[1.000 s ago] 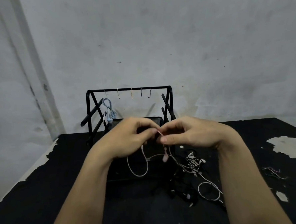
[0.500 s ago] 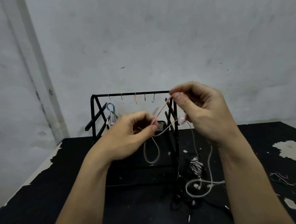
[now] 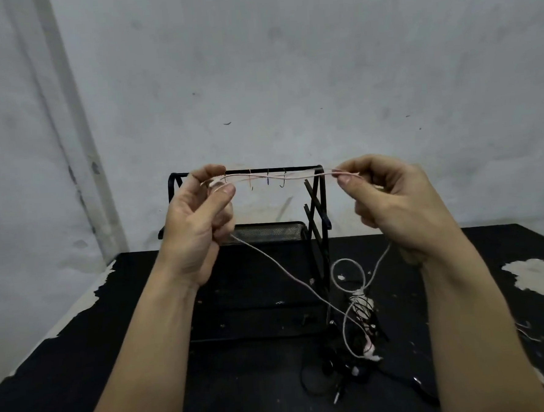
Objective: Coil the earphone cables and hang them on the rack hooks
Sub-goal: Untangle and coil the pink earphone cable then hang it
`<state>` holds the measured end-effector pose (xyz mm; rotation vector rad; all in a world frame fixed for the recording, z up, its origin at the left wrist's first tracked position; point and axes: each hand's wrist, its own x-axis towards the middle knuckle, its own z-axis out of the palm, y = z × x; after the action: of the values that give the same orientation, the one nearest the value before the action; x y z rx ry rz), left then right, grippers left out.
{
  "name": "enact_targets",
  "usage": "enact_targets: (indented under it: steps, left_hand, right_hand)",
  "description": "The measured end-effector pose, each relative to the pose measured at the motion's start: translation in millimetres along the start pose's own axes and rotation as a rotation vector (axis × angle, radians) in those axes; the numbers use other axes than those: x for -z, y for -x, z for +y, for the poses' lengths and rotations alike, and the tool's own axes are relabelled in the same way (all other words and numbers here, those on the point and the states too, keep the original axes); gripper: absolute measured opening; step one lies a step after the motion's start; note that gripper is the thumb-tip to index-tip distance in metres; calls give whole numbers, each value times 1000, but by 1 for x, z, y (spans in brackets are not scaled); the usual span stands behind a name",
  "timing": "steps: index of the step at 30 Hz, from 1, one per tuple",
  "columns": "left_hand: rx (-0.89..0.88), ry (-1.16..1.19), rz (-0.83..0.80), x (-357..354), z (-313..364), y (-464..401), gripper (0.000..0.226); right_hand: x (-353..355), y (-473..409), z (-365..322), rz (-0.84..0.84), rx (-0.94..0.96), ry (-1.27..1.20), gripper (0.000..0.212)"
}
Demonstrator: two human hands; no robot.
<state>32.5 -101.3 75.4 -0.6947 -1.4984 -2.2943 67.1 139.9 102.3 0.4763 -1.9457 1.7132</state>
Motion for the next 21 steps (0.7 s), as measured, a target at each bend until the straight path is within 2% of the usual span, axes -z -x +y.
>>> enact_targets:
  steps: [3,6,9,12,16,19,21]
  left_hand:
    - [-105,-276,81,2,-2,-2,32]
    - [-188,-557,91,7,-3,-6,36]
    - [-179,-557,110,14,-6,-9,29]
    - [-120,-505,92,13,-8,-9,27]
    - [-12,-599,31,11,-9,-5,42]
    - [148,-600,-71,8,-8,-2,45]
    - [237,-569,-123,6,-6,-1,38]
  right_hand:
    - [3,-2,-4,158,56,-60,11]
    - [9,-2,-10,342,125,-159,8]
    - [16,-2,-13,452,123,-226,10]
    - [17,-4,-9,415,60,-195,12]
    - [10,-3,-5,251,5,-72,12]
    - [6,-2,-4,179,-14,-27,12]
    - [5,-2,-3,146,-31,-5,11]
